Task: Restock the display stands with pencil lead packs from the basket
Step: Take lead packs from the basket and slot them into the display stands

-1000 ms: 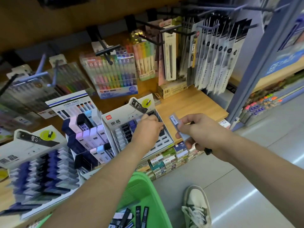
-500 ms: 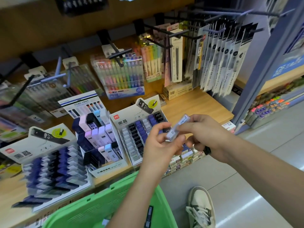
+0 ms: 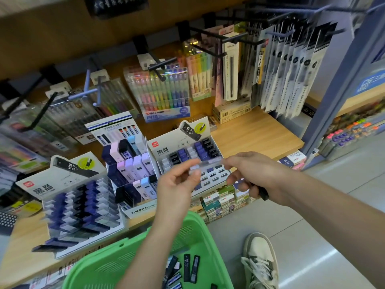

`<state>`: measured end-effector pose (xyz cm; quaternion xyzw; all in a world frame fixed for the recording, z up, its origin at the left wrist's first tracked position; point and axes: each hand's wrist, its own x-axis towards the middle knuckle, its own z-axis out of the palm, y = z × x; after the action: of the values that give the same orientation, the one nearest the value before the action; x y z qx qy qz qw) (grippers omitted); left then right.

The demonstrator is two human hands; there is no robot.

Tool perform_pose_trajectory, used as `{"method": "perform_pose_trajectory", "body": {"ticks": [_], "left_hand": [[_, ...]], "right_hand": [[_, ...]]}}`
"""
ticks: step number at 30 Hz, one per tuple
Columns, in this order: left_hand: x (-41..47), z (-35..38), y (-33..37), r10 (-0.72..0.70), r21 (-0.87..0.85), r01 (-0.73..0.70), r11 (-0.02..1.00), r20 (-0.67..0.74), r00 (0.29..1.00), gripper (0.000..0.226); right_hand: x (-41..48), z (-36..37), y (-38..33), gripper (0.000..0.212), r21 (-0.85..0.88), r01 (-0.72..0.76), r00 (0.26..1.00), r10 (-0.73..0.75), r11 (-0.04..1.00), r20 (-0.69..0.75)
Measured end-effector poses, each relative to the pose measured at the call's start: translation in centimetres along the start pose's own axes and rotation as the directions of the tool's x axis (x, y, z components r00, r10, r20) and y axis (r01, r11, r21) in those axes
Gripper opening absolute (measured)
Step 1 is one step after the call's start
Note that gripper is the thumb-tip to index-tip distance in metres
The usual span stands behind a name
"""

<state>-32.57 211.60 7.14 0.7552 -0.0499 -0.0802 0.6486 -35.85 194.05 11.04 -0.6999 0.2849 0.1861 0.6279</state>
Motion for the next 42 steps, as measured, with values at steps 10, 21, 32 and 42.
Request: {"method": "perform_pose_trajectory", "body": {"ticks": [10,21,32,42], "left_hand": [[10.0,-1.8,-1.9,0.127,0.688,-0.182,0.702,0.131,0.983,0.021],[12.3,-0.6,-0.8,0.049,0.889,-0.385,0.25,0.385,0.922,0.036],[13.0,0.7,-1.1,0.064,0.914,-0.395,0.098,0.39,0.919,0.044],[14.1,1.1,-1.2,0.009,0.902,-0.374,0.216,0.381,0.925,0.029]], "right_hand": [[1.0,-0.9,0.3,0.032,0.246,0.071,0.989,-0.036,0.967,-0.144],[0.2,-1.1,0.1,0.041,0.435,0.123,0.992,-0.12,0.892,-0.034],[-0.1,-1.1,0.3,0.036,0.393,0.053,0.993,-0.088,0.918,0.072],[0.1,-1.2,0.3,0.039,0.407,0.085,0.993,-0.108,0.909,0.036]]}}
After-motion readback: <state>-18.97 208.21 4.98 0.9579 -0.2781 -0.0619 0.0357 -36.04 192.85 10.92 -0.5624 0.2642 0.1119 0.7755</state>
